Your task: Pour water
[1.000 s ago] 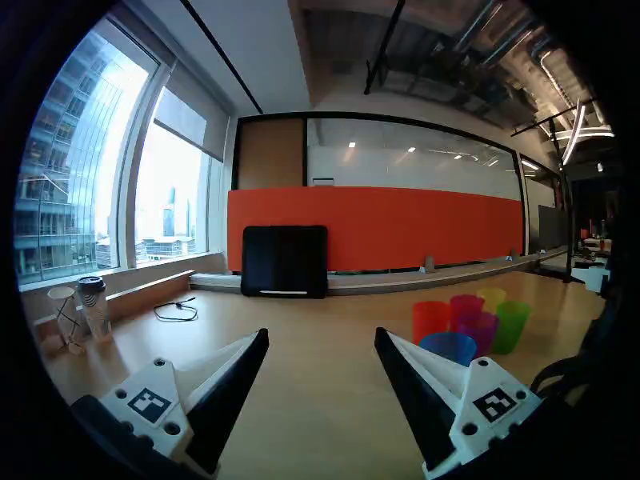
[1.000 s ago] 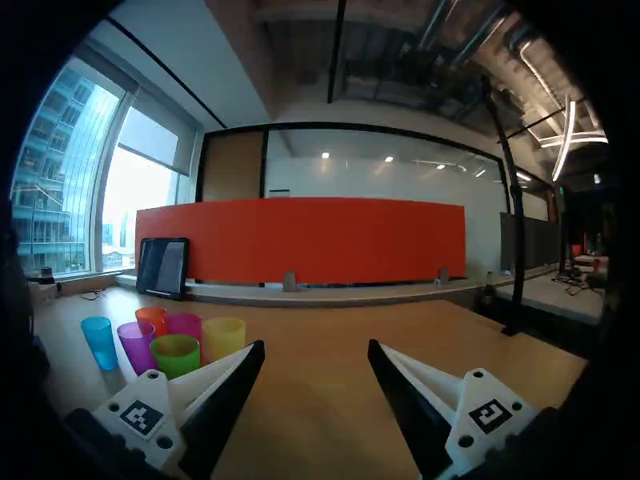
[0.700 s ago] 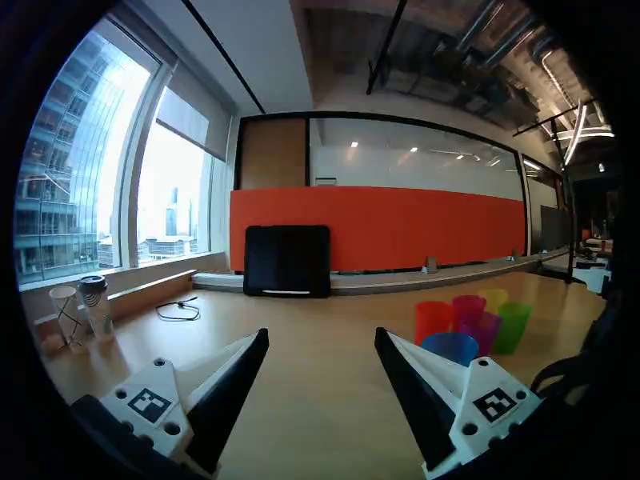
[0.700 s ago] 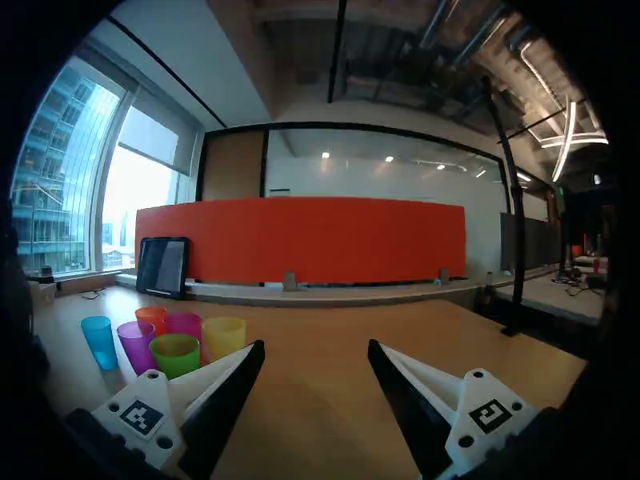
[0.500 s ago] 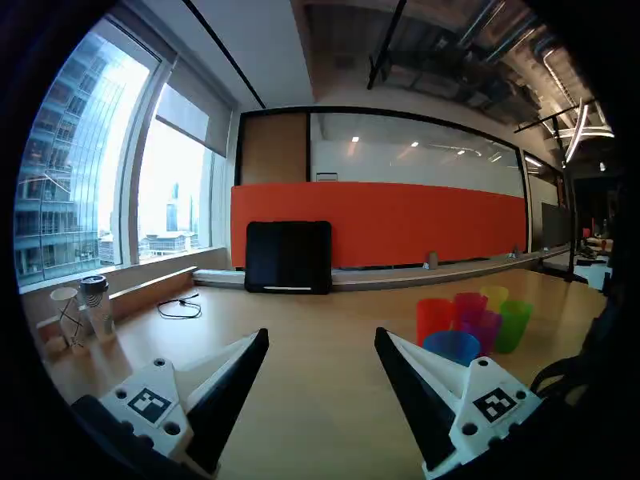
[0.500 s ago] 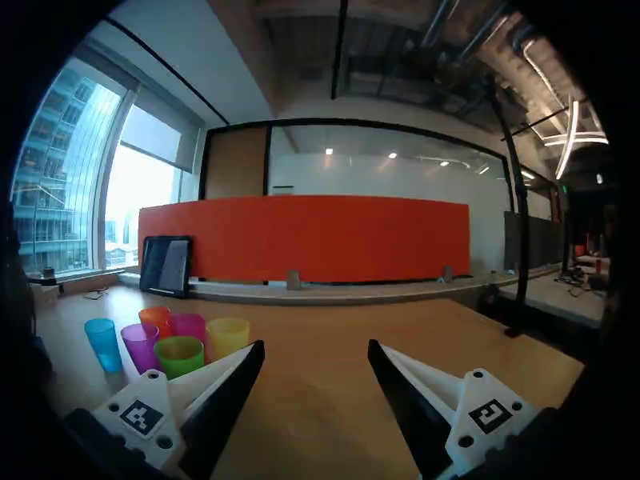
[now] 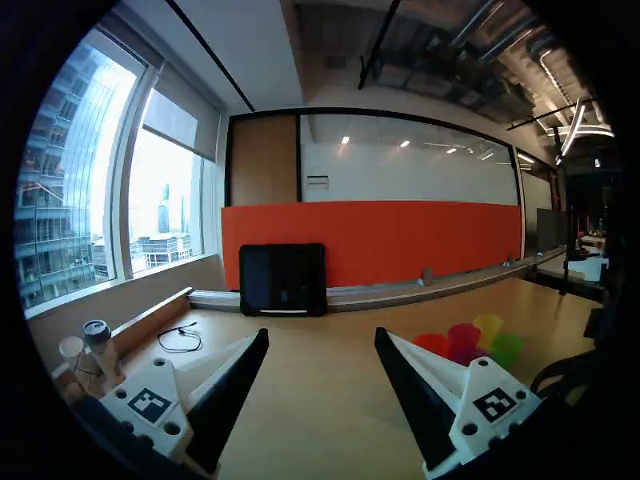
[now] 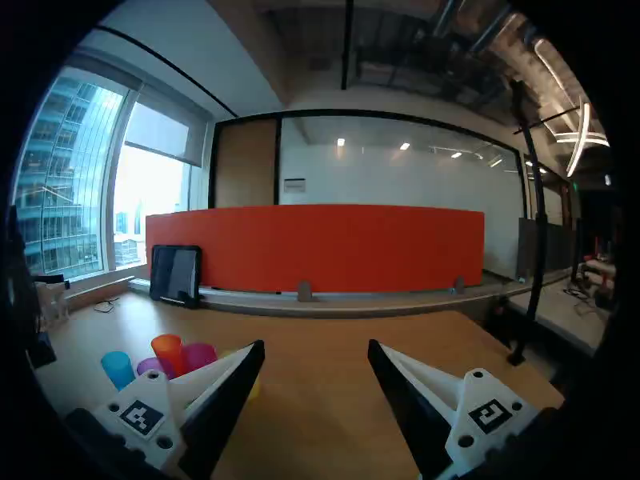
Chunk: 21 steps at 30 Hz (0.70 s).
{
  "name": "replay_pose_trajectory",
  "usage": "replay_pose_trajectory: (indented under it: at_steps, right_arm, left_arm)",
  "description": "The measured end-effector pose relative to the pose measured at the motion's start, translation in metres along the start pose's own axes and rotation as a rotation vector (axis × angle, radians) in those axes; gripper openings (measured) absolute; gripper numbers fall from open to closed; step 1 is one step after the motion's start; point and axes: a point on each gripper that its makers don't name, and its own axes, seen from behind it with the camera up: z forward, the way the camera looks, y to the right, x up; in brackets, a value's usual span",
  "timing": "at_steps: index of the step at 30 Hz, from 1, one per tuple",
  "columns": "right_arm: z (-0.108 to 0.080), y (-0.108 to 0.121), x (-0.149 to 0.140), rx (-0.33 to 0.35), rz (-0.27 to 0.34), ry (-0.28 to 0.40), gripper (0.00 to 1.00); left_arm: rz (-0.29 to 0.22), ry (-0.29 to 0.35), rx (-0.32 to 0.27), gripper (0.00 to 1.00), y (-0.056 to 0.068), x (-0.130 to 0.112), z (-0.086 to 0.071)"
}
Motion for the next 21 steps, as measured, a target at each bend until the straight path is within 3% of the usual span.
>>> replay_pose_trajectory:
  at_steps: [12, 21]
  right_arm:
    - [0.013, -0.003, 0.078, 0.048, -0.006, 0.004, 1.0]
    - [0.018, -0.009, 0.11, 0.076, 0.0, 0.02, 1.0]
  left_arm:
    - [0.003, 0.016, -0.057, 0.99, 0.007, 0.091, 0.014]
    - [0.005, 0.027, -0.098, 0.98, 0.015, 0.128, 0.023]
